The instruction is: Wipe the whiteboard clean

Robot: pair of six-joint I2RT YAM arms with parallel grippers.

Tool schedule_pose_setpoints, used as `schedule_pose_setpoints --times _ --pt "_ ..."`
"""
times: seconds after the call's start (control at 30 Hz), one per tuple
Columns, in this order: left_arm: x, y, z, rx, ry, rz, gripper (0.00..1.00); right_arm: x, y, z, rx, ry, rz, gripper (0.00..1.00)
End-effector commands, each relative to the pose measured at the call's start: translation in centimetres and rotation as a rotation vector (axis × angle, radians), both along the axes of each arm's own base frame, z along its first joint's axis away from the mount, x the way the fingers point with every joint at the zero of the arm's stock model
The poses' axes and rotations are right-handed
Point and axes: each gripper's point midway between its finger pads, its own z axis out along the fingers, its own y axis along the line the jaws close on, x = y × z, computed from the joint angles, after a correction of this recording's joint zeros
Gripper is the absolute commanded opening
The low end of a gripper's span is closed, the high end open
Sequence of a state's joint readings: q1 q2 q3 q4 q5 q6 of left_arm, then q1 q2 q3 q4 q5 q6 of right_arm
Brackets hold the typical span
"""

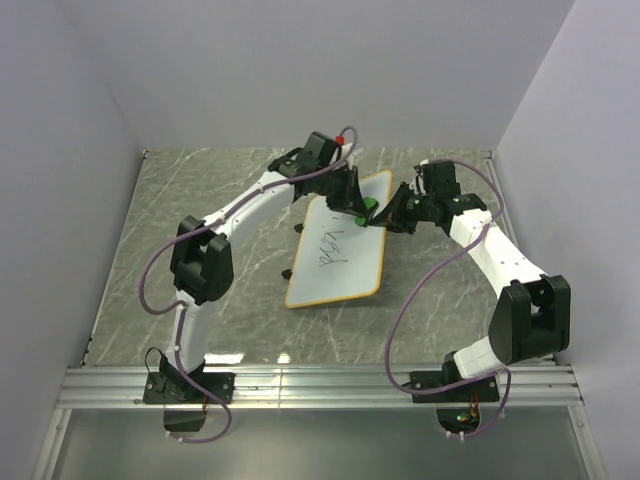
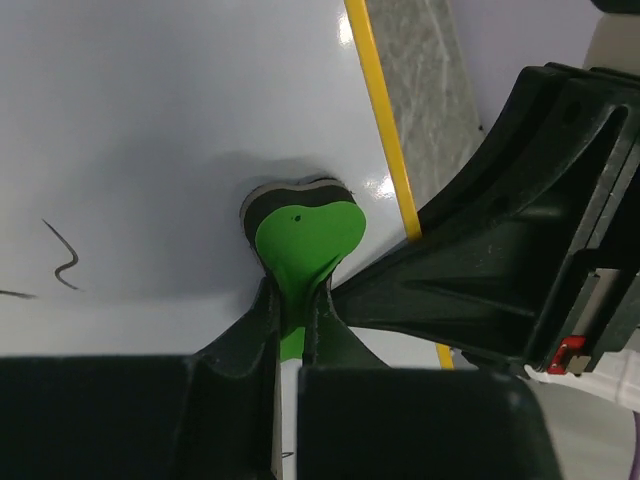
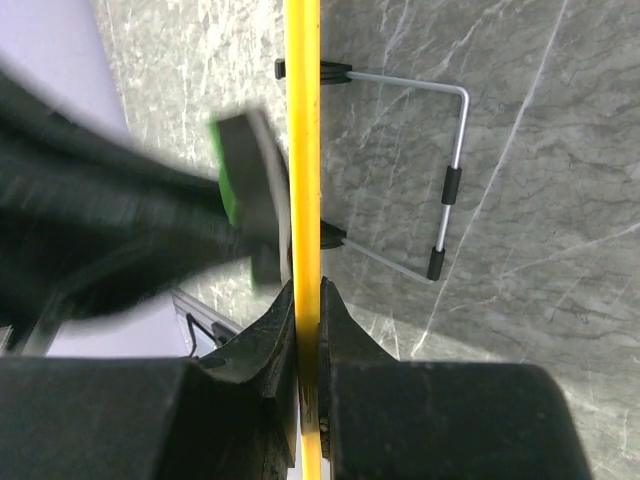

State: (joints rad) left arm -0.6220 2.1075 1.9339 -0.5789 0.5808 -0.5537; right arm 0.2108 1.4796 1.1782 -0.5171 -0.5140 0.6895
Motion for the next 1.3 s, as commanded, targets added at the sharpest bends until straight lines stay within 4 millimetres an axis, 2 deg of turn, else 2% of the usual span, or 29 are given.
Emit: schedule_pose_setpoints --times 0.0,0.07,0.1,0.13,0.17,0.2,0.27,0.33,0.37,0.4,0.43,0.47,0.5,0.53,0.6,0.63,0.73,0.77,0.87,0.97,1.07,1.13,1.23,1.27 --pt "-5.6 -1.3 -3.9 0.121 0.180 -0.118 0.00 -1.2 0.6 -1.4 -0.074 -0.007 0.117 0.00" --pt "-5.2 -0.4 -5.3 0.167 0.189 -0.074 0.00 -1.3 0.5 -1.4 -0.079 -0.009 0.115 0.00" --pt "-4.9 0.9 -7.2 0.203 0.219 -0.034 0.00 -1.3 0.4 -1.4 -0.080 -0.011 0.115 0.00" --pt "-4.9 1.6 -8.0 0.211 0.257 -0.004 0.00 -1.5 0.3 -1.3 -0.082 -0.012 0.115 0.00" --pt "-3.9 3.0 -8.9 0.217 0.287 0.043 0.00 -1.5 0.4 -1.2 -0.082 -0.016 0.118 0.00" --pt "-4.3 4.5 -11.1 0.247 0.343 0.075 0.00 -1.7 0.3 -1.3 -0.085 -0.014 0.118 0.00" --pt "-3.0 6.0 -12.6 0.244 0.368 0.143 0.00 -2.0 0.2 -1.4 -0.084 -0.013 0.117 0.00" --pt "-1.2 8.4 -15.0 0.276 0.392 0.215 0.00 -2.4 0.2 -1.7 -0.082 -0.009 0.116 0.00" --pt "-0.4 9.5 -15.5 0.293 0.403 0.240 0.00 -2.6 0.2 -1.9 -0.076 0.001 0.116 0.00" --pt "1.1 9.5 -15.1 0.296 0.375 0.251 0.00 -2.7 0.2 -1.9 -0.073 0.002 0.117 0.00" --pt "1.7 10.3 -16.8 0.346 0.376 0.252 0.00 -2.9 0.2 -2.2 -0.072 0.010 0.117 0.00" --pt "1.5 10.7 -16.8 0.381 0.397 0.245 0.00 -3.2 0.3 -2.2 -0.071 0.012 0.121 0.00" --pt "3.0 10.2 -15.4 0.370 0.348 0.246 0.00 -3.2 0.2 -2.2 -0.072 0.011 0.120 0.00" --pt "3.1 10.1 -15.2 0.376 0.340 0.225 0.00 -3.4 0.2 -2.2 -0.075 0.008 0.124 0.00" --pt "3.1 9.0 -13.3 0.344 0.298 0.191 0.00 -3.5 0.0 -2.2 -0.084 0.011 0.122 0.00" --pt "2.9 8.5 -11.5 0.318 0.257 0.173 0.00 -3.6 -0.1 -2.3 -0.088 0.010 0.126 0.00" --pt "0.9 6.0 -8.1 0.252 0.204 0.084 0.00 -3.7 -0.1 -2.6 -0.089 0.021 0.123 0.00" --pt "-0.3 4.4 -6.9 0.226 0.190 0.036 0.00 -3.7 -0.1 -2.7 -0.085 0.022 0.121 0.00" --pt "-2.6 1.4 -4.0 0.175 0.146 -0.037 0.00 -3.8 0.1 -2.9 -0.074 0.027 0.119 0.00" --pt "-3.8 -1.0 -1.7 0.094 0.122 -0.078 0.00 -3.7 0.3 -3.0 -0.072 0.029 0.123 0.00" --pt "-3.8 -1.7 -2.1 0.099 0.135 -0.082 0.00 -3.6 0.6 -2.8 -0.073 0.025 0.129 0.00" --pt "-3.5 -1.2 -2.9 0.126 0.139 -0.065 0.00 -3.5 0.6 -2.6 -0.071 0.020 0.128 0.00" --pt "-2.7 0.9 -5.3 0.221 0.157 0.005 0.00 -3.5 0.6 -2.3 -0.073 0.013 0.129 0.00" --pt "-2.4 2.3 -6.9 0.249 0.193 0.039 0.00 -3.5 0.5 -2.4 -0.075 0.012 0.125 0.00"
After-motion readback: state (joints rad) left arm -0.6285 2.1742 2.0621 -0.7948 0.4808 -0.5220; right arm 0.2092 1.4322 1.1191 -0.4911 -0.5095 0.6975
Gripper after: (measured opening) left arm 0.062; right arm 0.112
